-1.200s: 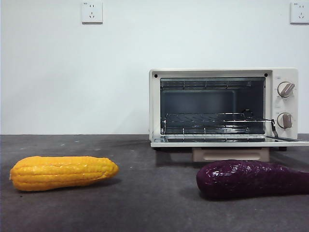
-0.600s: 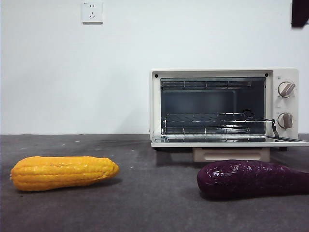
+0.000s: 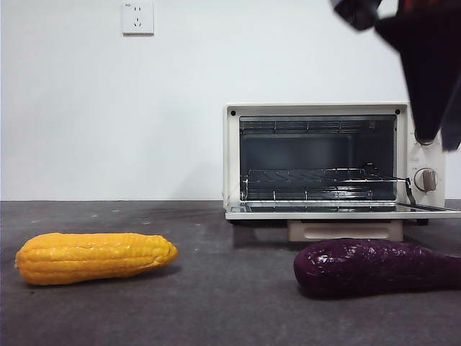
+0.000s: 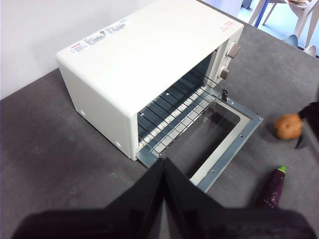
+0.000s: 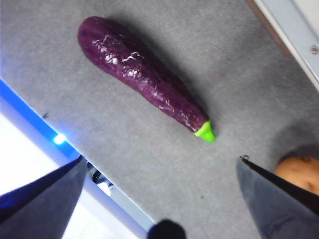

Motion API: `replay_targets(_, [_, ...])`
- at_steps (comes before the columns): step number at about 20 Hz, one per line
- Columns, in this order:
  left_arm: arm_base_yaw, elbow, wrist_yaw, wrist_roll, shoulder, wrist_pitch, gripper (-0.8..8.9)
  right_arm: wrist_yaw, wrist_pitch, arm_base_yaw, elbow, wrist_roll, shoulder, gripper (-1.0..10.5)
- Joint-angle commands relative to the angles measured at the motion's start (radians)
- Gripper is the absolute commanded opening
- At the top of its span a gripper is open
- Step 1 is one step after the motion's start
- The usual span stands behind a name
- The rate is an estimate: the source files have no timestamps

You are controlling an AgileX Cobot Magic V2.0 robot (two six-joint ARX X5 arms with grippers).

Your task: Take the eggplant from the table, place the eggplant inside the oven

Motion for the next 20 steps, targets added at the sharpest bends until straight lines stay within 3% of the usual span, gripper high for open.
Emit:
replay_targets(1, [0.004, -0.008, 0.005, 0.015, -0.009, -0.007, -0.06, 0.000, 0.003, 0.001, 0.000, -0.011, 0.055, 5.0])
replay_targets(6, [0.003, -0.008, 0.005, 0.015, -0.013, -0.017, -0.06, -0.035, 0.006, 0.024, 0.000, -0.010, 0.151, 5.0])
replay_targets(14, [0.003, -0.008, 0.042, 0.014, -0.013, -0.030, -0.06, -0.026, 0.204, 0.211, 0.000, -0.037, 0.223, 5.0])
replay_targets(20, [0.003, -0.008, 0.042, 0.014, -0.013, -0.055, -0.06, 0.030, 0.209, 0.217, 0.000, -0.037, 0.324, 5.0])
